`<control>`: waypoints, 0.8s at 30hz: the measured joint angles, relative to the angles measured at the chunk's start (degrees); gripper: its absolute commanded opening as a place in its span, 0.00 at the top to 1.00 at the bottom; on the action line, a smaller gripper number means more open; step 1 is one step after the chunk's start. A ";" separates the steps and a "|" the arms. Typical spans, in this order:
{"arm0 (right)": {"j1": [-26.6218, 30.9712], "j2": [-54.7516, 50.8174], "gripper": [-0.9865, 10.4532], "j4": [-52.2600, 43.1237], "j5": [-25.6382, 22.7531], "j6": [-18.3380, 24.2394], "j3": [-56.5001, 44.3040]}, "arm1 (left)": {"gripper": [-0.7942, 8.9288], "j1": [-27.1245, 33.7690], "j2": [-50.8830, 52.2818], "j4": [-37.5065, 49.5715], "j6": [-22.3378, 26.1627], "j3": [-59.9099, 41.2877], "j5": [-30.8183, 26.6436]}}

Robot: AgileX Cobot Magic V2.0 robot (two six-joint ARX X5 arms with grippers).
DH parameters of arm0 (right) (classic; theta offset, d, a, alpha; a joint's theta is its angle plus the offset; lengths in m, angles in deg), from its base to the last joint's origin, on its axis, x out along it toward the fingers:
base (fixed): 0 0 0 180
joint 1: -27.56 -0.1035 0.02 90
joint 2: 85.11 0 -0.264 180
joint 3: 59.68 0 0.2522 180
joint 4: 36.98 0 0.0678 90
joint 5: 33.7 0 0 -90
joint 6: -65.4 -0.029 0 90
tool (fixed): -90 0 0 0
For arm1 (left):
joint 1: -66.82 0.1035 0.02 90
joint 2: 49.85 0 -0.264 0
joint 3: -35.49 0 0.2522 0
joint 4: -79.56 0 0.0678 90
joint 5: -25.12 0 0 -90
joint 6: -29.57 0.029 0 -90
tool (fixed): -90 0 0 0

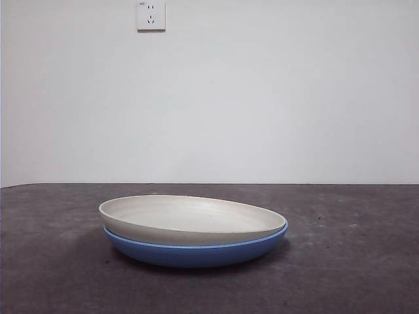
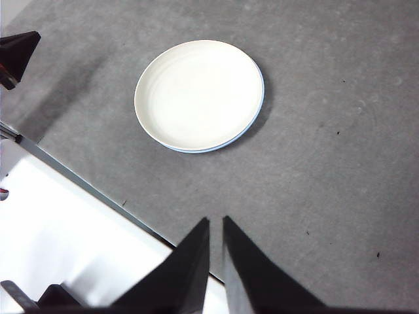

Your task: Pick up the white plate, put it on the blue plate, put it on desk

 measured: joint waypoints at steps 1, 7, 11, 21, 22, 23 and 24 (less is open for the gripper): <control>0.00 -0.02 0.89 0.00 0.00 0.00 0.00 | 0.89 0.00 0.00 0.02 0.00 0.00 0.00; 0.66 -0.24 0.89 -0.04 -0.35 0.07 0.00 | 0.89 0.00 0.00 0.02 0.00 0.00 0.00; 8.79 -2.40 0.89 -1.31 -0.44 4.11 -0.48 | 0.89 0.00 0.00 0.00 0.00 0.00 0.00; 26.97 -21.88 0.89 -37.20 -0.79 17.70 -29.03 | 0.89 0.00 0.00 0.00 0.02 0.00 0.00; 28.04 -24.22 0.89 -42.16 -0.79 18.12 -33.05 | 0.89 0.00 0.00 0.00 0.02 0.00 0.00; 28.92 -26.10 0.89 -46.45 -0.90 18.43 -36.46 | 0.89 0.00 0.00 0.02 0.02 0.00 0.00; 29.68 -27.82 0.89 -51.21 -1.29 18.71 -40.15 | 0.89 0.00 0.00 0.00 0.02 0.00 0.00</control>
